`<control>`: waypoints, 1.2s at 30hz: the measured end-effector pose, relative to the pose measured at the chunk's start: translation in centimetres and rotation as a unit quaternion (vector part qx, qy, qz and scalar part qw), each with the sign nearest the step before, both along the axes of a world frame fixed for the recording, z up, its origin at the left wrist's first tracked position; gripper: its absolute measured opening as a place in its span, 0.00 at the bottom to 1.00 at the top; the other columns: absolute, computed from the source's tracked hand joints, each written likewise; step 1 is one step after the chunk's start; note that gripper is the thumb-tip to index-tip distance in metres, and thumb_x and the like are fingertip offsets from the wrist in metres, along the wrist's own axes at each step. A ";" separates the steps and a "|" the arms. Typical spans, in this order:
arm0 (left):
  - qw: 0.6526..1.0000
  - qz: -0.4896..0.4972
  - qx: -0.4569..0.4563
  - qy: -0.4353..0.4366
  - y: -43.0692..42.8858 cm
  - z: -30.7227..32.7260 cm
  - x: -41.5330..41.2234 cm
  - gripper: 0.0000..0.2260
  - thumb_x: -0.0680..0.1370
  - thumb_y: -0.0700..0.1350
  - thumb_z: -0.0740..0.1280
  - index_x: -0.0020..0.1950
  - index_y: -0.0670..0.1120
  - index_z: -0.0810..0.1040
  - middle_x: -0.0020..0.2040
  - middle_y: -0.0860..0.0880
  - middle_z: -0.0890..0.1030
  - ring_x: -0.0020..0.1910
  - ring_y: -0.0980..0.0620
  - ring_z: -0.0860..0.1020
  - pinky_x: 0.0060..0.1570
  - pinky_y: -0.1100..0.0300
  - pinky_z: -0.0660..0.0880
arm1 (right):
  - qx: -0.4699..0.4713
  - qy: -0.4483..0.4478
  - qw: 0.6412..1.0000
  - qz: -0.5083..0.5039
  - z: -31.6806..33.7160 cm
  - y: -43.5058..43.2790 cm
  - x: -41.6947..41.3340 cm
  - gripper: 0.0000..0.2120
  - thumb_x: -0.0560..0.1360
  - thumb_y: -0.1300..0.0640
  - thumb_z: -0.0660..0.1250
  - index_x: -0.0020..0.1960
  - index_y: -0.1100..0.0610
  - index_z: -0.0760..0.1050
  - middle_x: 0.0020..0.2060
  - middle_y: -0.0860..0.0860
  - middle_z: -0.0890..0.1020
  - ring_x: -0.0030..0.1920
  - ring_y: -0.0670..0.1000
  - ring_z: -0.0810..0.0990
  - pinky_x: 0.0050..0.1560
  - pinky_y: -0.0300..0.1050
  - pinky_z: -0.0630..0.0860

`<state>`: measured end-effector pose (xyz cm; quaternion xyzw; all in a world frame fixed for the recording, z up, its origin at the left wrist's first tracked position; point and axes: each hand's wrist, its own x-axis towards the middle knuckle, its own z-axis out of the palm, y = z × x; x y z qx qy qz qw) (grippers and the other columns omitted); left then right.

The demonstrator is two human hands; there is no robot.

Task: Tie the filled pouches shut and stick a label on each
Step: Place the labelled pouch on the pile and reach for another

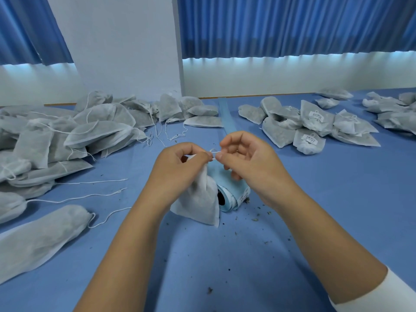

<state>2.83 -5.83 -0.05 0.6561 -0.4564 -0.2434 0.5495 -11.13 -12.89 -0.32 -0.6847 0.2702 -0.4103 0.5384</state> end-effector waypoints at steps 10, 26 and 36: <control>0.998 -0.020 0.007 -0.057 0.1 -0.1 0.0 0.08 0.75 0.44 0.69 0.37 0.50 0.84 0.28 0.61 0.75 0.29 0.63 0.70 0.29 0.74 0.64 | -0.176 0.145 0.971 -0.065 0.0 0.0 -0.1 0.06 0.76 0.62 0.68 0.45 0.53 0.83 0.40 0.47 0.82 0.38 0.44 0.77 0.42 0.31 0.70; 0.991 -0.105 0.002 0.085 0.6 0.5 -0.2 0.09 0.74 0.45 0.72 0.35 0.53 0.84 0.38 0.56 0.83 0.39 0.61 0.78 0.44 0.64 0.69 | 0.116 0.028 0.992 0.052 0.7 -0.4 -0.6 0.09 0.75 0.67 0.68 0.40 0.55 0.76 0.32 0.50 0.80 0.31 0.46 0.75 0.33 0.37 0.71; 0.989 -0.064 -0.014 0.131 0.4 0.4 0.2 0.10 0.75 0.44 0.70 0.35 0.53 0.85 0.38 0.57 0.84 0.42 0.59 0.79 0.49 0.61 0.70 | 0.019 0.009 1.000 0.021 0.5 -0.1 -0.5 0.05 0.74 0.66 0.71 0.43 0.58 0.84 0.34 0.48 0.84 0.35 0.43 0.80 0.40 0.34 0.77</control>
